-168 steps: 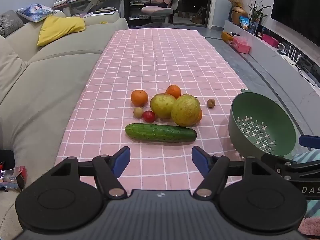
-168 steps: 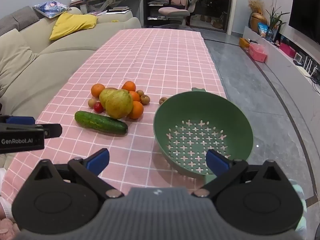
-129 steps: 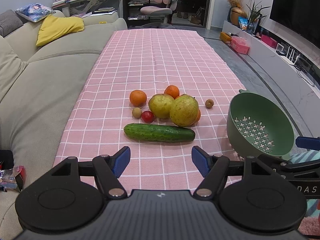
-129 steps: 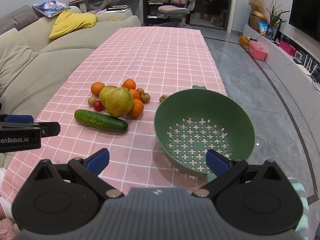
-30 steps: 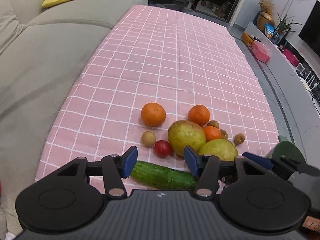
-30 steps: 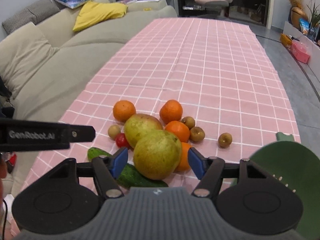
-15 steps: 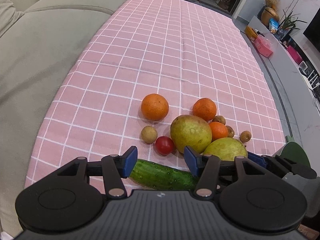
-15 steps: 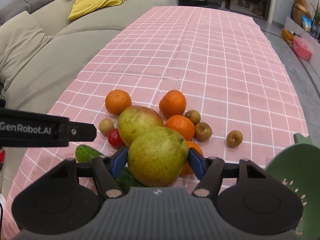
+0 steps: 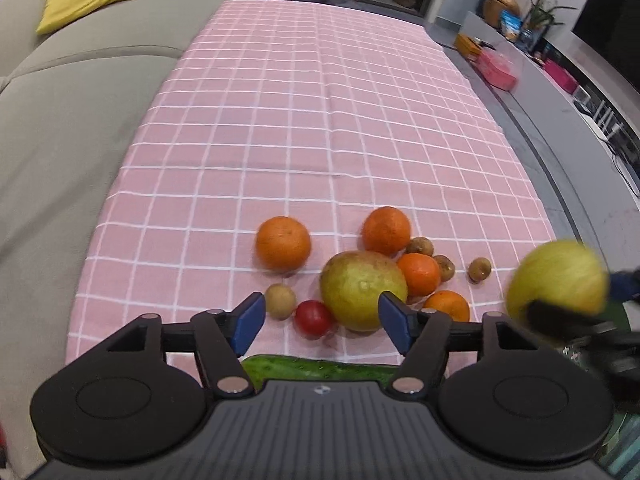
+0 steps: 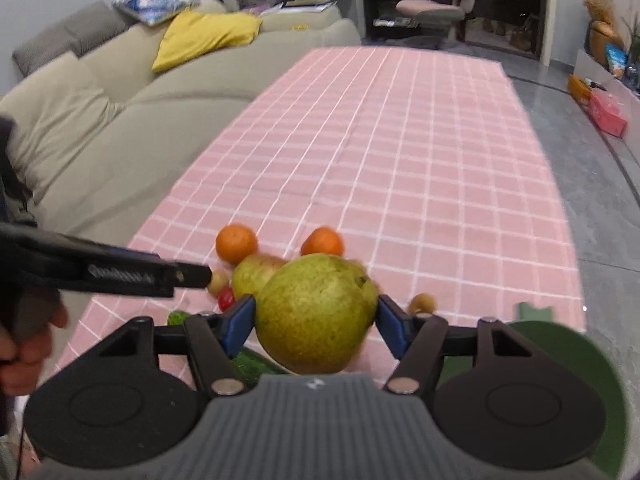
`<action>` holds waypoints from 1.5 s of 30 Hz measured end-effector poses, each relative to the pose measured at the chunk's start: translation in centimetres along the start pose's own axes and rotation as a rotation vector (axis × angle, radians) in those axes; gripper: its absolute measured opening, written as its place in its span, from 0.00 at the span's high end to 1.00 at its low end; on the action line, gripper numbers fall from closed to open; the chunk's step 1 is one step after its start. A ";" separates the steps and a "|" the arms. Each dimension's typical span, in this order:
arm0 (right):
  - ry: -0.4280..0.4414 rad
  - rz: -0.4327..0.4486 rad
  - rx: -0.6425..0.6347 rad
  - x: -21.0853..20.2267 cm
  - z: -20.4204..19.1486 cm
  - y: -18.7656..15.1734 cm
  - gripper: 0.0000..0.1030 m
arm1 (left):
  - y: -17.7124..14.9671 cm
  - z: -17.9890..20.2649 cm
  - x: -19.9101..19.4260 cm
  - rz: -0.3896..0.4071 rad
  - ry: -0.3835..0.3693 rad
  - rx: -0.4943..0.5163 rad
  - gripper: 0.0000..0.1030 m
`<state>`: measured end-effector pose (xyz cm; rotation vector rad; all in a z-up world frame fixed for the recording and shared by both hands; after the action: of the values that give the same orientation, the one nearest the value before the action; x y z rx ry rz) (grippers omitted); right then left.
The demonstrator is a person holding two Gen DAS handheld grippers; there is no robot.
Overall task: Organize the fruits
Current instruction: 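Carry the pear with the right tool into the green colander while the left tool grasps the other pear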
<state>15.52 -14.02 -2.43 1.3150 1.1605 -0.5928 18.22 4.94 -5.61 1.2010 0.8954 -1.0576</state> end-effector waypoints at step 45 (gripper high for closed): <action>-0.098 -0.182 0.358 4.4 11.6 -5.3 0.39 | 1.0 6.0 5.4 -0.004 0.221 0.277 0.26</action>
<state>16.08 -24.90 -10.34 1.4696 1.1345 -1.0244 20.66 -1.74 -9.53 1.5711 0.9407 -1.0914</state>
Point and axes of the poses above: each gripper's, at about its wrist camera, not at the fingertips, and x roughly the way its jaws point, z to its right, y to its top, the point moved 1 cm from there along x, roughly the way its jaws point, and after that the axes turned 14 degrees about -z, right-handed, at the moved point
